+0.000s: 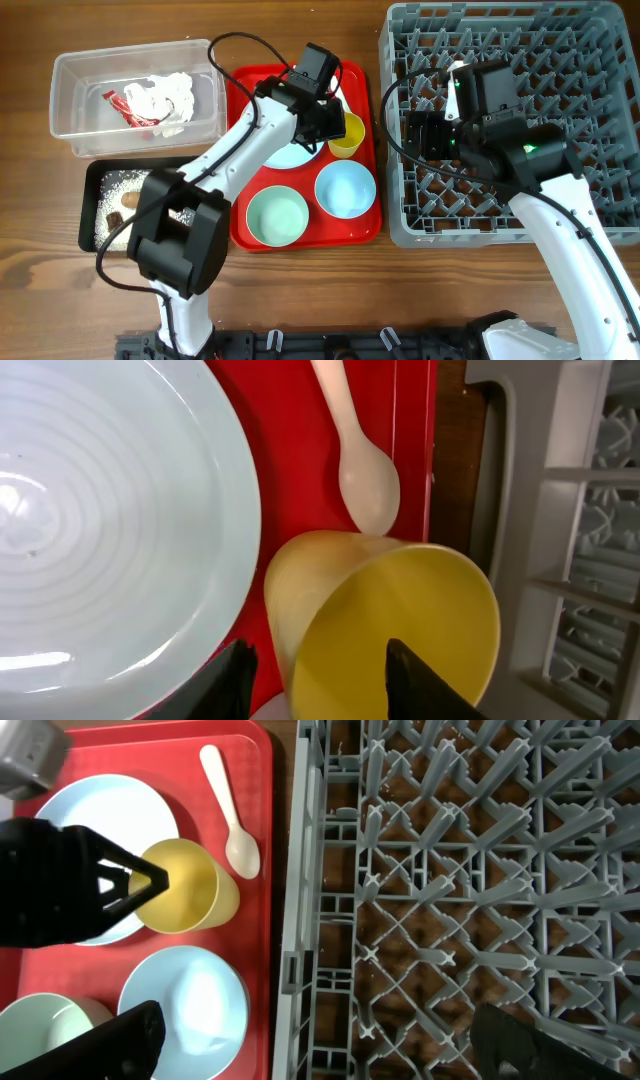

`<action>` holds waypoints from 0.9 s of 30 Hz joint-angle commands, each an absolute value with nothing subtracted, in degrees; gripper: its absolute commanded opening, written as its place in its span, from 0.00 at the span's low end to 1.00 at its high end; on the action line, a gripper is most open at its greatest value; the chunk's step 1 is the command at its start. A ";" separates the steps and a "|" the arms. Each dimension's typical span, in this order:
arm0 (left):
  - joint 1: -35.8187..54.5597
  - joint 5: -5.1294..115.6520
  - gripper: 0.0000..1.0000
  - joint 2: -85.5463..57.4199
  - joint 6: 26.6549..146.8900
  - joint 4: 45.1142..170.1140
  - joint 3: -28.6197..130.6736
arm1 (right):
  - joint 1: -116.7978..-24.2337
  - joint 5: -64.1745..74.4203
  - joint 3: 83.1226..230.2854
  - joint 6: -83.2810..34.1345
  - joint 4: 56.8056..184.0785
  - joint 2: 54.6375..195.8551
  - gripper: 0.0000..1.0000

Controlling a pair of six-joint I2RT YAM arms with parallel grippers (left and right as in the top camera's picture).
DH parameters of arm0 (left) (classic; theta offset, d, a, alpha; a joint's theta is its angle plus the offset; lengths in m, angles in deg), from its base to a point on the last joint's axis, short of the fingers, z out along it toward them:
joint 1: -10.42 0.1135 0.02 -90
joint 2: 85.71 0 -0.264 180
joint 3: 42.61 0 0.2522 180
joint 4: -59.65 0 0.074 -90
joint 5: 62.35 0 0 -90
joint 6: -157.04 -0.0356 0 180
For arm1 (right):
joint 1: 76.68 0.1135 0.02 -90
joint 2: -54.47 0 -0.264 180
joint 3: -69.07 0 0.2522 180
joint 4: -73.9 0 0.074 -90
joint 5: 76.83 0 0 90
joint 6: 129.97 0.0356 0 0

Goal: Sort waste into correct bins and load items into the dishwasher rack
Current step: 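Grasp the yellow cup with the left gripper and lift it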

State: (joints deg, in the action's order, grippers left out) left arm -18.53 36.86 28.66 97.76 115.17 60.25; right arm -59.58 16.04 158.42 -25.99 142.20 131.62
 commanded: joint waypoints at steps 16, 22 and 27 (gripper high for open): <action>-0.72 69.58 0.04 16.74 91.77 116.02 61.93 | -59.29 0.87 161.70 -32.90 136.89 126.48 1.00; 13.80 110.49 0.04 16.33 65.87 131.10 61.91 | -60.25 -32.66 161.48 -44.42 128.50 126.92 1.00; 8.27 113.36 0.04 16.31 64.01 130.55 61.91 | -60.25 -44.09 161.48 -46.21 118.70 133.17 1.00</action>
State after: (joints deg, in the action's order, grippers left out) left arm 11.68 107.35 16.81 68.07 131.47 61.74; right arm -60.01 -34.58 160.67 -43.26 121.33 129.04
